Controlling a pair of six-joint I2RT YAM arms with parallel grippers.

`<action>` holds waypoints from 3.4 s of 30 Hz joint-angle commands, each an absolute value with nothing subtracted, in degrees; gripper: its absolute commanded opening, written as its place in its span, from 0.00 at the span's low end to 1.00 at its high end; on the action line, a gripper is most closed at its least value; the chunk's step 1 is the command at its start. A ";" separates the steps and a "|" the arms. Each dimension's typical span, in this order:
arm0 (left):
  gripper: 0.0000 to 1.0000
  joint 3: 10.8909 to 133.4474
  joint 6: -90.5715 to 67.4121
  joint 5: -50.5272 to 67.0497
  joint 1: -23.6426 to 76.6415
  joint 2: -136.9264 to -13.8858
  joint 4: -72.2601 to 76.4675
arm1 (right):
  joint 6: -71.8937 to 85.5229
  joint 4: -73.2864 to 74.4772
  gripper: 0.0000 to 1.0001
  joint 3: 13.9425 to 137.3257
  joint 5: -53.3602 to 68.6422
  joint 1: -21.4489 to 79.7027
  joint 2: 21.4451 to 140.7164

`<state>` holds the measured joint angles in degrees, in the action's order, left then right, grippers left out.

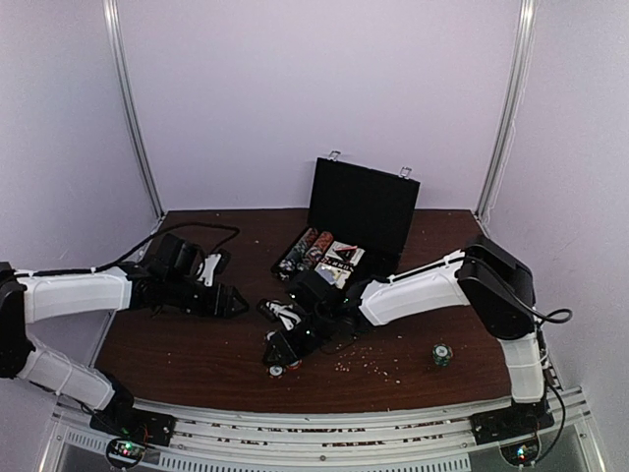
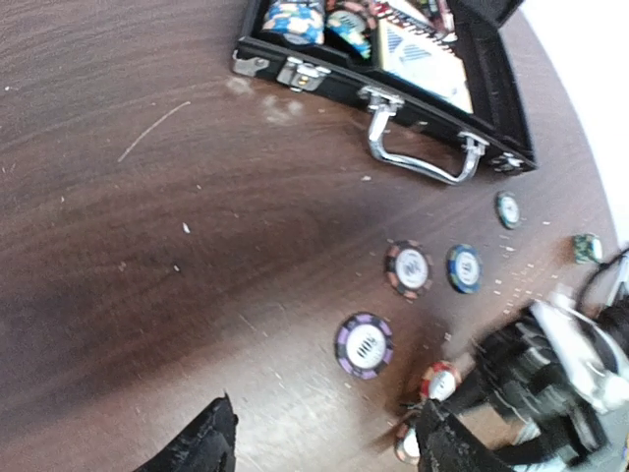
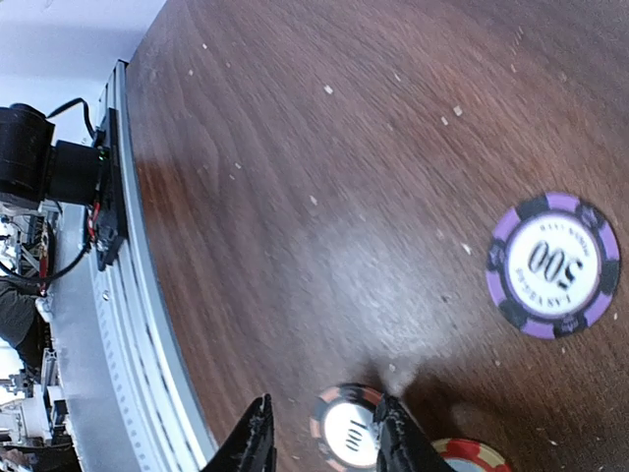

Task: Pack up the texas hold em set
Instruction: Pick up the poker chip from the corner of the board.

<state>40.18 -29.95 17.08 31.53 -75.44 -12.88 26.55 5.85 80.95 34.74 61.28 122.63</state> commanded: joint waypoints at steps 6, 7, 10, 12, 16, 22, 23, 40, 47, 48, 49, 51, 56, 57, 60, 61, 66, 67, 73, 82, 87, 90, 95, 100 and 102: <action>0.63 29.91 -36.94 22.13 34.22 -63.28 -9.92 | 30.02 -5.36 0.36 69.20 35.05 62.15 122.13; 0.62 29.05 -37.38 22.49 34.64 -62.15 -10.30 | 29.52 -5.48 0.36 68.76 34.64 62.44 121.90; 0.62 27.32 -38.18 23.13 35.60 -59.28 -11.83 | 27.63 -4.27 0.36 69.85 31.61 62.56 121.62; 0.62 26.79 -38.86 23.75 35.97 -58.22 -12.43 | 27.00 -2.96 0.36 72.19 30.75 62.36 122.27; 0.62 26.66 -40.01 24.37 36.86 -58.48 -13.12 | 28.11 -3.57 0.36 74.96 30.73 61.90 123.83; 0.63 26.45 -41.90 24.52 37.23 -58.92 -11.45 | 29.80 -5.31 0.36 73.84 31.62 61.19 124.21; 0.63 26.45 -42.57 24.65 37.45 -59.24 -10.97 | 29.94 -5.41 0.36 73.48 31.95 61.17 124.35; 0.56 23.71 -54.41 24.53 45.70 -59.84 -8.70 | 39.68 -15.43 0.36 62.04 40.25 66.62 119.19; 0.50 23.02 -56.28 26.86 48.28 -61.77 -8.09 | 41.41 -17.76 0.36 62.63 40.82 68.07 120.77; 0.48 23.17 -56.32 27.51 48.66 -62.31 -8.09 | 41.40 -17.78 0.36 62.78 40.86 68.18 121.03; 0.47 23.32 -56.49 28.11 49.14 -62.91 -8.09 | 41.40 -17.76 0.36 62.96 40.87 68.24 121.22; 0.44 23.33 -56.93 29.50 49.98 -63.97 -8.09 | 41.34 -17.80 0.36 63.32 40.96 68.37 121.59; 0.40 22.24 -59.74 31.20 50.79 -63.80 -8.62 | 40.91 -17.11 0.35 64.68 39.74 68.38 122.18; 0.40 22.11 -60.45 31.41 50.98 -63.66 -8.61 | 40.80 -16.64 0.35 64.97 39.04 68.34 122.14; 0.38 21.61 -63.00 32.16 51.43 -63.69 -8.87 | 41.37 -16.64 0.35 66.24 37.96 67.83 122.61; 0.37 21.41 -63.74 32.32 51.62 -63.88 -9.33 | 41.56 -16.70 0.35 66.73 37.75 67.76 122.96; 0.36 21.02 -65.66 33.33 52.07 -63.99 -12.74 | 42.16 -17.43 0.35 69.17 37.85 67.62 125.19; 0.36 20.96 -65.84 33.39 52.08 -63.98 -13.57 | 42.29 -17.75 0.35 69.41 38.05 67.60 125.55; 0.36 20.48 -66.66 32.89 52.12 -64.19 -14.50 | 43.59 -20.11 0.35 68.72 40.87 67.91 126.04; 0.34 20.76 -66.36 32.20 52.21 -64.91 -14.71 | 44.99 -23.07 0.35 66.72 44.18 69.00 125.71; 0.34 21.11 -65.63 32.90 52.21 -66.22 -14.76 | 45.54 -24.13 0.35 66.72 44.64 69.56 125.68; 0.34 21.88 -64.54 33.62 52.21 -67.17 -14.72 | 45.86 -24.43 0.35 66.37 44.35 69.54 125.53; 0.34 22.47 -63.51 34.32 52.20 -68.27 -14.91 | 49.78 -25.10 0.36 64.77 39.91 69.60 122.82; 0.34 23.06 -62.71 34.76 52.21 -68.28 -16.24 | 62.93 -30.07 0.37 58.51 31.89 69.73 117.28; 0.34 23.32 -62.34 34.52 52.20 -68.16 -17.03 | 68.40 -32.12 0.37 56.01 29.18 70.40 115.01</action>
<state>21.43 -64.14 33.58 51.88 -67.99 -15.44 56.07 -27.51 60.01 36.91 69.34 120.16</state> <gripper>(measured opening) 0.340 0.370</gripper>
